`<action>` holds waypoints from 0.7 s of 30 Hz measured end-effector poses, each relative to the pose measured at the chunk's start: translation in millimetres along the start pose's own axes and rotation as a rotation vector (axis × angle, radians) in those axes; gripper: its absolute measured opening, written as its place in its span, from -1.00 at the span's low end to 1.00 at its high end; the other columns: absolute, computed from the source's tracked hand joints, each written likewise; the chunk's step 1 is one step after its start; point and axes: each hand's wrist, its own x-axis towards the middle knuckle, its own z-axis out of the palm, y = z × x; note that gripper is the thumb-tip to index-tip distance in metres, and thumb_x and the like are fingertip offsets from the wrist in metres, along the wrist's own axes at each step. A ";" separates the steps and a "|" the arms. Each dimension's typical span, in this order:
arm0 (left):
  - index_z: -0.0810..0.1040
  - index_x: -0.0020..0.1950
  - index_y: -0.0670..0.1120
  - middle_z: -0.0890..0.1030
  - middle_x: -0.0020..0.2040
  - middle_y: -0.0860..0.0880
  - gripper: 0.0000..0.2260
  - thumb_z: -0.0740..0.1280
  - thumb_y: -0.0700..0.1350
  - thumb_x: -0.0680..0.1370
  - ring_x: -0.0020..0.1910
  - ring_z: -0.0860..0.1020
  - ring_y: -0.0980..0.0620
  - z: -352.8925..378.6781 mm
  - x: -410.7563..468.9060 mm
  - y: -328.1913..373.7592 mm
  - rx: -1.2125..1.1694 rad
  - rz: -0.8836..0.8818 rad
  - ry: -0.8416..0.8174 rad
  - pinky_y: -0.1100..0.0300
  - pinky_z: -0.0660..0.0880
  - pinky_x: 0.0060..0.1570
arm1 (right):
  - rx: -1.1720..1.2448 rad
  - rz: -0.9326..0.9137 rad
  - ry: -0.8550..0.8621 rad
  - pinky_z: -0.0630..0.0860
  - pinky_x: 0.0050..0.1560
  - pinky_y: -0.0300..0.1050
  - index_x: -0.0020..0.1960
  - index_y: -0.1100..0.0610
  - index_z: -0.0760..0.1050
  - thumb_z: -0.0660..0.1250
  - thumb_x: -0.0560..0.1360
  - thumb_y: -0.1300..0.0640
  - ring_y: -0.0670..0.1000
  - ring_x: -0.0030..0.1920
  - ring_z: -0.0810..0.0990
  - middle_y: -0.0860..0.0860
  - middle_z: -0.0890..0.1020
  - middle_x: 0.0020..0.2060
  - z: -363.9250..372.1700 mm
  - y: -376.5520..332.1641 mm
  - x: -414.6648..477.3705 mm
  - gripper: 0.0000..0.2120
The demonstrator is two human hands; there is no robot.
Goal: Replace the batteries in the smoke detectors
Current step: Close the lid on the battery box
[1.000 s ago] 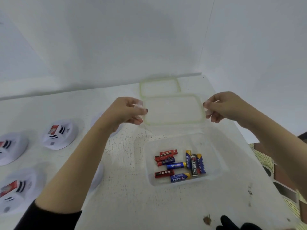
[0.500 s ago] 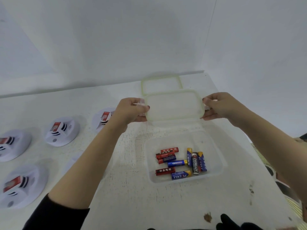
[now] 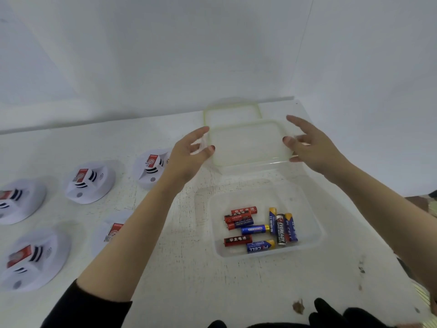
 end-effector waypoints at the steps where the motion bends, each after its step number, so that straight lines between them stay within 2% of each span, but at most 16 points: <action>1: 0.48 0.34 0.06 0.40 0.42 0.07 -0.64 0.32 -0.21 0.58 0.34 0.38 0.13 2.1 -1.0 -0.8 0.058 0.088 0.003 0.17 0.34 0.30 | -0.099 -0.064 -0.001 0.45 0.24 -0.06 0.42 -0.17 0.27 0.21 0.58 0.02 0.04 0.27 0.47 0.03 0.40 0.36 1.0 0.5 0.8 -0.58; 2: 0.51 0.31 0.05 0.37 0.44 0.09 -0.68 0.31 -0.21 0.58 0.38 0.32 0.18 3.7 -1.5 -2.3 0.100 0.166 -0.006 0.19 0.27 0.36 | -0.158 -0.118 -0.016 0.34 0.33 -0.07 0.41 -0.19 0.29 0.19 0.59 -0.01 0.02 0.38 0.35 -0.01 0.29 0.44 1.7 0.7 1.3 -0.60; 4: 0.50 0.32 0.06 0.33 0.47 0.12 -0.67 0.36 -0.09 0.55 0.44 0.23 0.22 6.9 -3.9 -4.7 0.187 0.243 -0.056 0.19 0.15 0.42 | -0.144 -0.160 -0.142 0.16 0.39 -0.13 0.38 -0.24 0.30 0.24 0.52 -0.12 -0.07 0.50 0.07 -0.08 0.08 0.52 2.5 -0.2 -0.1 -0.56; 5: 0.47 0.35 0.08 0.29 0.49 0.13 -0.57 0.42 0.00 0.49 0.48 0.18 0.20 8.5 -5.7 -4.6 0.241 0.252 -0.085 0.20 0.10 0.42 | -0.121 -0.162 -0.233 0.12 0.38 -0.15 0.38 -0.27 0.28 0.30 0.44 -0.16 -0.11 0.51 -0.02 -0.11 -0.01 0.53 2.7 -0.8 -2.0 -0.47; 7: 0.40 0.41 0.12 0.20 0.53 0.14 -0.33 0.52 0.09 0.33 0.53 0.06 0.16 11.3 -6.8 -6.9 0.343 0.258 -0.129 0.21 0.00 0.42 | -0.100 -0.151 -0.334 0.10 0.33 -0.18 0.38 -0.32 0.24 0.42 0.28 -0.15 -0.15 0.50 -0.08 -0.14 -0.12 0.53 3.6 -1.5 -6.4 -0.29; 9: 0.36 0.43 0.14 0.16 0.54 0.14 -0.23 0.56 0.10 0.27 0.53 0.02 0.13 14.2 -6.7 -12.1 0.402 0.295 -0.114 0.24 -0.06 0.39 | -0.082 -0.172 -0.296 0.13 0.31 -0.20 0.35 -0.34 0.25 0.46 0.21 -0.14 -0.20 0.48 -0.07 -0.15 -0.11 0.53 6.9 -0.7 -9.0 -0.25; 12: 0.42 0.41 0.06 0.29 0.50 0.05 -0.27 0.47 0.25 0.28 0.48 0.17 -0.04 19.4 -4.9 -23.3 0.461 0.463 -0.014 0.30 0.01 0.37 | -0.064 -0.220 -0.198 0.17 0.32 -0.20 0.31 -0.35 0.30 0.47 0.19 -0.15 -0.31 0.42 -0.04 -0.13 -0.01 0.53 12.6 2.3 -10.6 -0.28; 14: 0.46 0.38 -0.02 0.37 0.44 0.01 -0.29 0.36 0.28 0.31 0.41 0.24 -0.09 22.6 -2.7 -28.8 0.488 0.539 0.030 0.19 0.13 0.33 | -0.088 -0.247 -0.165 0.20 0.32 -0.20 0.29 -0.36 0.31 0.46 0.20 -0.16 -0.23 0.47 -0.03 -0.10 0.04 0.53 13.9 4.2 -9.9 -0.30; 18: 0.48 0.36 -0.08 0.35 0.38 0.07 -0.32 0.35 0.25 0.33 0.35 0.22 -0.05 23.6 1.5 -33.1 0.511 0.607 0.060 0.08 0.24 0.26 | -0.116 -0.269 -0.162 0.25 0.31 -0.21 0.25 -0.40 0.29 0.50 0.27 -0.06 -0.16 0.49 -0.05 -0.04 0.06 0.53 13.2 6.0 -8.2 -0.35; 21: 0.50 0.35 -0.13 0.37 0.36 0.06 -0.35 0.35 0.22 0.36 0.34 0.23 -0.08 23.0 3.7 -35.6 0.532 0.665 0.062 0.07 0.29 0.21 | -0.182 -0.297 -0.145 0.30 0.34 -0.07 0.27 -0.42 0.26 0.44 0.25 -0.19 -0.12 0.51 -0.05 0.01 0.05 0.53 14.1 9.7 -7.2 -0.35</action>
